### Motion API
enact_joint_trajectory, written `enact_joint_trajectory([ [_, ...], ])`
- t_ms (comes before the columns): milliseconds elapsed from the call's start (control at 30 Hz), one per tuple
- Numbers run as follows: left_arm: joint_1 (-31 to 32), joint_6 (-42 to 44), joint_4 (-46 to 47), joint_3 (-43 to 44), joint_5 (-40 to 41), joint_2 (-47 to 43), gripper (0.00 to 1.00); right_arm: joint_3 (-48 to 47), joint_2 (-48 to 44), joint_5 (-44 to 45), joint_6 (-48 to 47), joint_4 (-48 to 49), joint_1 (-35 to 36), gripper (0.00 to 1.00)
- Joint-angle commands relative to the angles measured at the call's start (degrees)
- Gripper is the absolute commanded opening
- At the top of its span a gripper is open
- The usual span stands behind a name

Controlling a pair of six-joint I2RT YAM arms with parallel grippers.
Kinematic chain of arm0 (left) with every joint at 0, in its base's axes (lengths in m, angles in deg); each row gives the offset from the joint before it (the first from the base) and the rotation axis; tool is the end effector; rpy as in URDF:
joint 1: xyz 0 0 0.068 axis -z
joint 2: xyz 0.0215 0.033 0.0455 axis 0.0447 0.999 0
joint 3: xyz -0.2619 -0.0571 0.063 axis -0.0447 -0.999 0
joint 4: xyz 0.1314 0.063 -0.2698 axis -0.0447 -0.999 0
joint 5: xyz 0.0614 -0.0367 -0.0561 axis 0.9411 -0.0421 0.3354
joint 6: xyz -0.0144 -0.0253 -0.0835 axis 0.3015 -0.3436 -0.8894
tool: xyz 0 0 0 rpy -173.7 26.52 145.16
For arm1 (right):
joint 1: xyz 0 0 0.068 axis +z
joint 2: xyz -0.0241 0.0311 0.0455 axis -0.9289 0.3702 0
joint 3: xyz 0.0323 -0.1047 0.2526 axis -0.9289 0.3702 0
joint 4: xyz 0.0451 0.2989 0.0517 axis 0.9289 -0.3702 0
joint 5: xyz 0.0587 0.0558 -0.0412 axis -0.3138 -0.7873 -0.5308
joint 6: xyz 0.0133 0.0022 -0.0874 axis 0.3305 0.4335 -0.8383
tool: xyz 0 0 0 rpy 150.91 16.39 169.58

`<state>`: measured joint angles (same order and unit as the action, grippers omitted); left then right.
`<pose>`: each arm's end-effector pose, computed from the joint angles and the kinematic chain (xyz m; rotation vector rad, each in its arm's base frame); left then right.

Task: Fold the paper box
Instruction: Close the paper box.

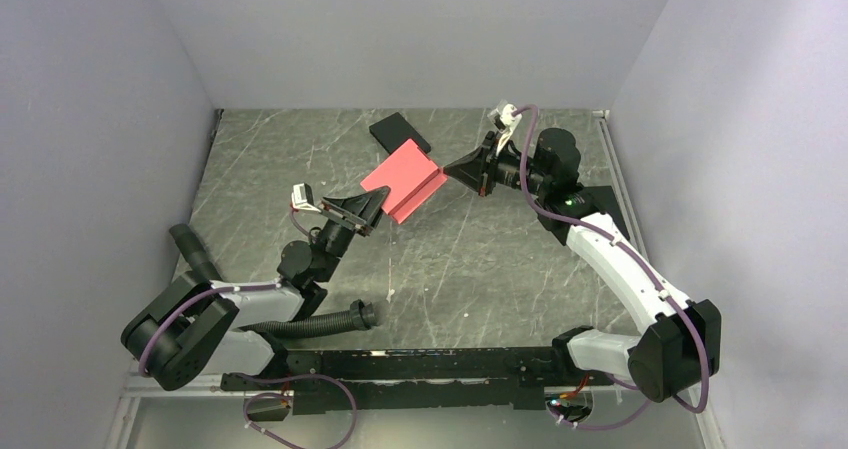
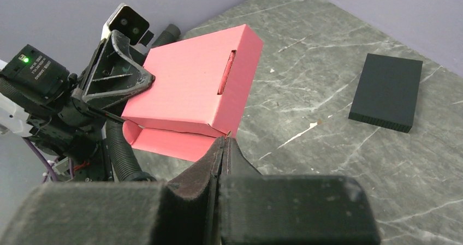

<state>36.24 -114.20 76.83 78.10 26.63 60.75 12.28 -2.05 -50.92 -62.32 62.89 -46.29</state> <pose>0.2327 -0.1741 0.2124 -0.6440 1.2041 -1.7853 0.3102 0.1825 0.3493 -0.7555 1.5713 1.0234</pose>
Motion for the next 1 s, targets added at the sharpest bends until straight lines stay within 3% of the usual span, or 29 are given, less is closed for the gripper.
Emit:
enact_joint_trajectory([
  [0,-0.1,-1.1,4.1,-0.1,1.1,-1.0,0.0,0.2,-0.5,-1.5,0.8,2.8,0.4,0.0],
  [967,-0.1,-2.4,5.9,-1.0,2.4,-0.1,0.0,1.1,-0.2,-4.1,0.6,4.2,0.9,0.0],
])
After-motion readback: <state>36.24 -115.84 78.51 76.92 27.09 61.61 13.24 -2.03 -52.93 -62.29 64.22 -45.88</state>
